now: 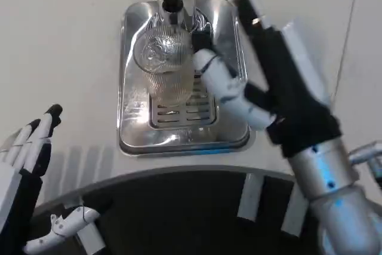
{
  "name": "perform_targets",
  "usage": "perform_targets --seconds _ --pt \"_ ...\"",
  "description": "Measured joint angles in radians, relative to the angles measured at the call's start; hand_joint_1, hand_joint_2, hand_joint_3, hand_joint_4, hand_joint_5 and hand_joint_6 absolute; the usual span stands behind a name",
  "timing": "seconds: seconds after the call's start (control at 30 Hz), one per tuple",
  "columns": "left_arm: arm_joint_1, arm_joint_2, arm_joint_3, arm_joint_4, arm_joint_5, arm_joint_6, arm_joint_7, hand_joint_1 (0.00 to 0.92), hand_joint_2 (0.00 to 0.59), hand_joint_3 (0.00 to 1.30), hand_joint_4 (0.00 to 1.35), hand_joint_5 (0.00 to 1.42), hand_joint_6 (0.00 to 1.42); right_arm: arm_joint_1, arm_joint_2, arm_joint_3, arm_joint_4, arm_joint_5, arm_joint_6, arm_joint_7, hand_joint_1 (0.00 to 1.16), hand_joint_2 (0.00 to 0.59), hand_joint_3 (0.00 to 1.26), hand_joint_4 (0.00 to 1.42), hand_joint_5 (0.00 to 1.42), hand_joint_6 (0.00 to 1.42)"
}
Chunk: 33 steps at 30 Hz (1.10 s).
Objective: Grasp the cup under the faucet to collect the drink, then remove the cup.
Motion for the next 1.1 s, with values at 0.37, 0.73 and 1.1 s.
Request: perform_targets --seconds 0.37,0.73,1.1 --pt "0.023 -0.031 0.011 0.000 -0.002 -0.010 -0.001 0.000 0.117 0.00 0.00 0.05 0.07 0.052 0.084 0.104 -0.033 -0.023 -0.010 -0.060 0.39 0.530 0.00 0.00 0.00 0.00" --pt "0.025 -0.036 0.027 0.004 -0.023 -0.011 -0.021 0.000 0.118 0.00 0.00 0.06 0.07 -0.023 0.092 0.092 -0.026 -0.072 0.047 -0.101 0.40 0.530 0.00 0.00 0.00 0.00" --pt "0.025 -0.038 0.027 0.010 -0.035 -0.011 -0.030 0.000 0.119 0.00 0.00 0.06 0.07 -0.165 0.121 0.048 0.079 0.007 0.092 -0.082 0.39 0.517 0.00 0.00 0.00 0.00"
